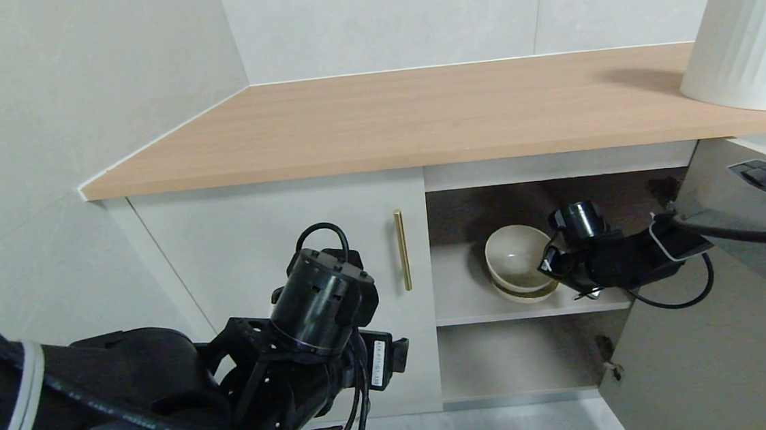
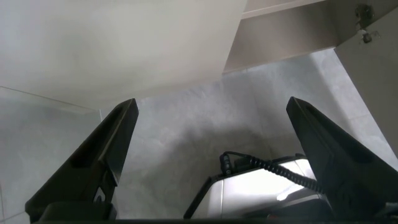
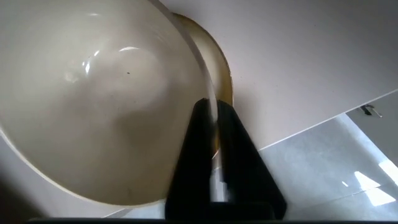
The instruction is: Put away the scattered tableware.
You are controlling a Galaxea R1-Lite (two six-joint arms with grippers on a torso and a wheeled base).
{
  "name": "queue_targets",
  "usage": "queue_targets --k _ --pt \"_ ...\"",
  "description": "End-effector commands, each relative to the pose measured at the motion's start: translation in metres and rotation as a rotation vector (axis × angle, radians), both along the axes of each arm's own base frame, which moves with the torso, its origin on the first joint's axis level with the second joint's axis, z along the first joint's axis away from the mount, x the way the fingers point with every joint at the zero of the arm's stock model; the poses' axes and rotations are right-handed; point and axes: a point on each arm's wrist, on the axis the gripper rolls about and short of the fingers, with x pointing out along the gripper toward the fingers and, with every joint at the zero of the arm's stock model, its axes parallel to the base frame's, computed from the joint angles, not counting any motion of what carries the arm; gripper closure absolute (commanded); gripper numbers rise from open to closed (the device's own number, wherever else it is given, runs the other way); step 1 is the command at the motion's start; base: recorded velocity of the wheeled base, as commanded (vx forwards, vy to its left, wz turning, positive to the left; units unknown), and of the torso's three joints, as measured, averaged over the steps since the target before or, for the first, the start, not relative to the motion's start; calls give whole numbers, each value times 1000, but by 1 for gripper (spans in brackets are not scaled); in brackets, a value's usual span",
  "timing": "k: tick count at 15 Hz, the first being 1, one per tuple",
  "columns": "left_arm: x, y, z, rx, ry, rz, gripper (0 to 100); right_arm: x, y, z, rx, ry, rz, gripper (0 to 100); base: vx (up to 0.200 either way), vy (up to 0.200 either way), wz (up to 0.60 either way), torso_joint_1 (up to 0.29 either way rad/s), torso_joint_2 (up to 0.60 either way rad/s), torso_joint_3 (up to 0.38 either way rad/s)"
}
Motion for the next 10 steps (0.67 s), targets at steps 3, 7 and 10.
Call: queue_targets --k 3,7,10 --pt "0 0 0 -1 -1 1 0 -1 0 5 3 -10 -1 0 0 0 0 0 0 0" --pt "2 2 2 -17 -3 17 0 -12 4 17 11 -14 23 0 0 0 0 0 0 0" --pt "2 15 18 -63 -30 34 0 -49 10 51 23 -2 119 0 0 0 0 0 0 0"
